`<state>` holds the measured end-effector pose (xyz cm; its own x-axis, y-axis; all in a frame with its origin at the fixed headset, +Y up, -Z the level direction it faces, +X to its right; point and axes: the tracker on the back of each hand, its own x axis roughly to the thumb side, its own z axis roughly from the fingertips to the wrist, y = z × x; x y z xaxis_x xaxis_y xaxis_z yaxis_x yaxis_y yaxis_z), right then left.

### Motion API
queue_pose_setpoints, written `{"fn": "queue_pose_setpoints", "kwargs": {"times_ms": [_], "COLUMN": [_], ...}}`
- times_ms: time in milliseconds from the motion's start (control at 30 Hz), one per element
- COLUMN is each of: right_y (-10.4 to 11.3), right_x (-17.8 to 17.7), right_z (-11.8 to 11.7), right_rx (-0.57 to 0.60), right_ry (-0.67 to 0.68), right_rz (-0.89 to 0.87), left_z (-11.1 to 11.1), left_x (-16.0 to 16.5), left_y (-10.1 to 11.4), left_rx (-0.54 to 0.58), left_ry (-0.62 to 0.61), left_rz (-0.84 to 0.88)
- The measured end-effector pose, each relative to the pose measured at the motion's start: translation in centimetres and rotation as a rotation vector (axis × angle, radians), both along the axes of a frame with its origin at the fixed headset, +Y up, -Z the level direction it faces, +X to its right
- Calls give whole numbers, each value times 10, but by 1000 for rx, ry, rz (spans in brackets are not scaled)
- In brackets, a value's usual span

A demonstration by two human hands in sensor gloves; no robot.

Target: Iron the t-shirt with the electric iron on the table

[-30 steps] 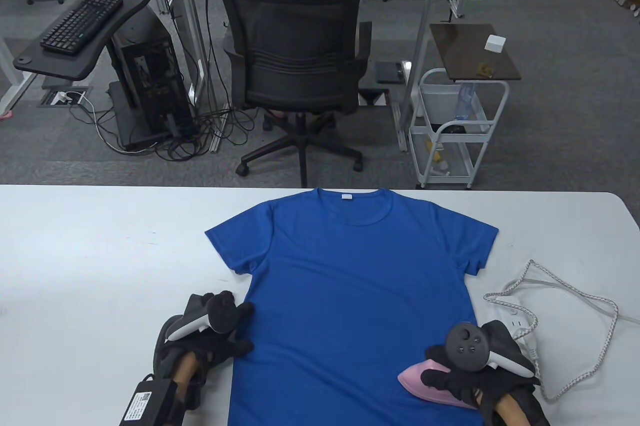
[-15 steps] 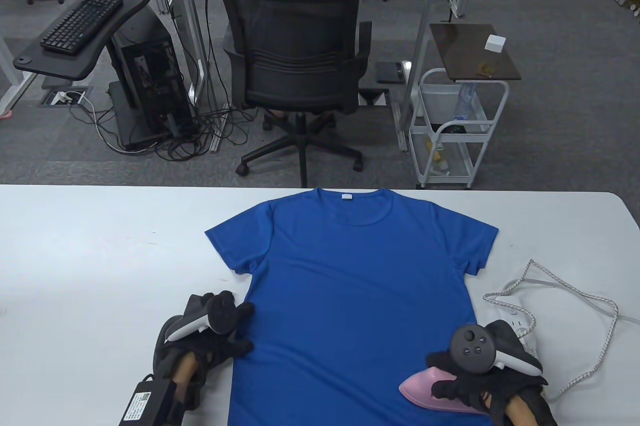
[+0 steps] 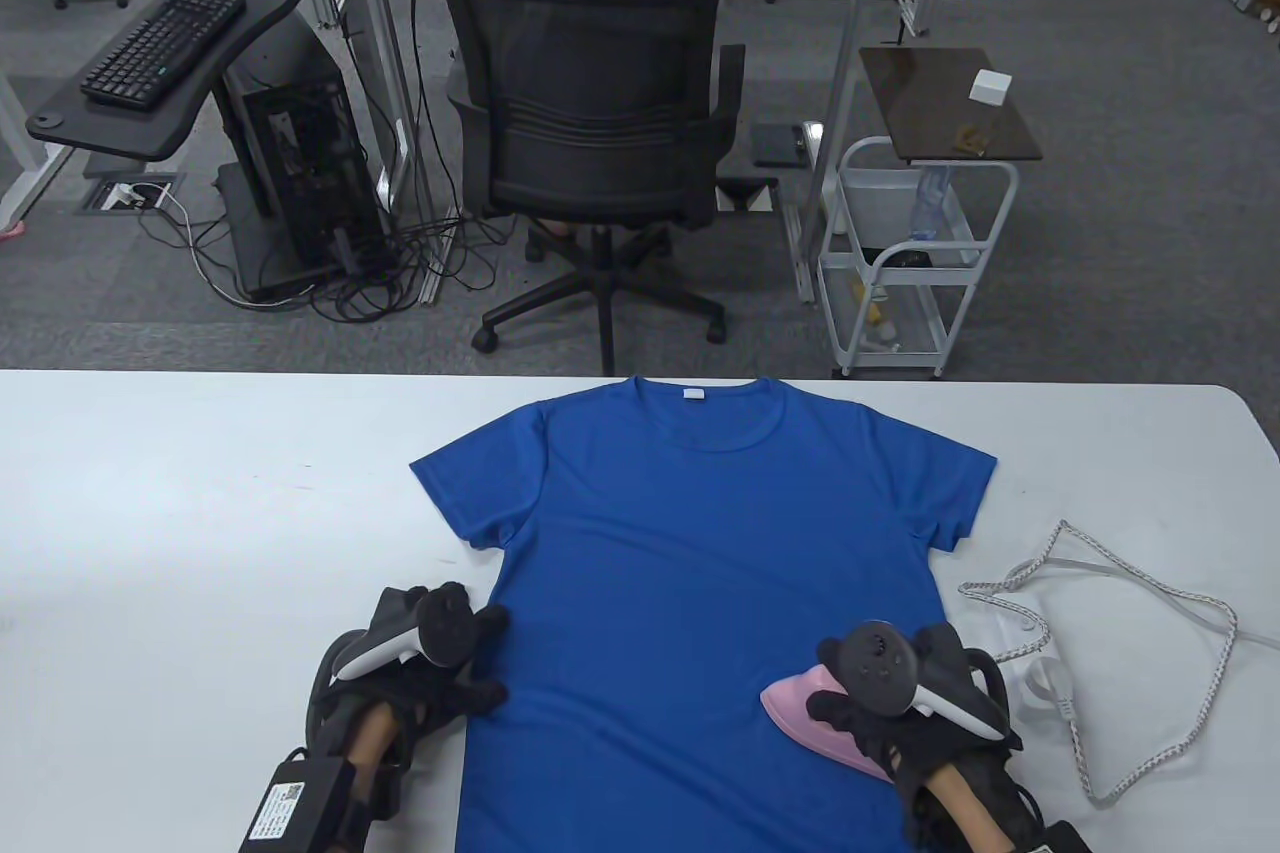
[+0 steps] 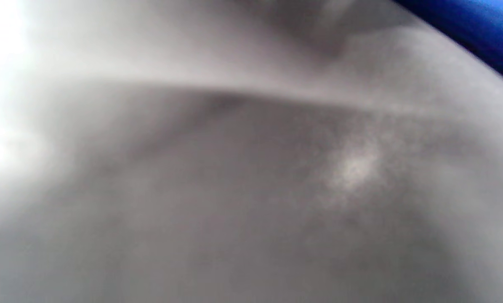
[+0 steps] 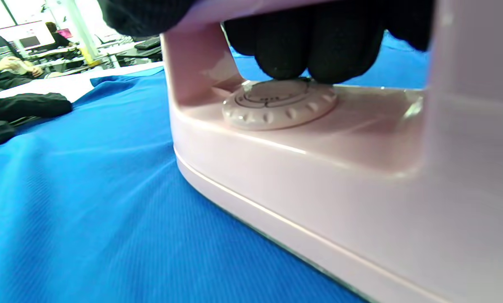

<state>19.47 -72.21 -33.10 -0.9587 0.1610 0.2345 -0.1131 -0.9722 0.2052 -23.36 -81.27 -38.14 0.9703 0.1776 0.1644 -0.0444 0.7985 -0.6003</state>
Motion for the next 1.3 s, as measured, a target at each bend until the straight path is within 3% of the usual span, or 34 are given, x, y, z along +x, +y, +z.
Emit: {"fn": "queue_pose_setpoints", "kwargs": {"times_ms": [233, 367, 800, 1100, 1300], "right_y": [-3, -5, -3, -3, -1], "right_x": [-17, -17, -21, -21, -23], "right_z": [-17, -14, 22, 36, 40], "right_rx": [57, 62, -12, -41, -79], "right_ry": [-83, -89, 151, 271, 318], "right_rz": [-8, -55, -86, -106, -100], "left_z": [0, -1, -3, 6, 12], "left_x": [0, 0, 3, 15, 12], "left_y": [0, 0, 5, 13, 11], "left_rx": [4, -9, -21, 95, 127], "left_ry": [1, 2, 14, 24, 61], "left_rz": [11, 4, -21, -188, -111]}}
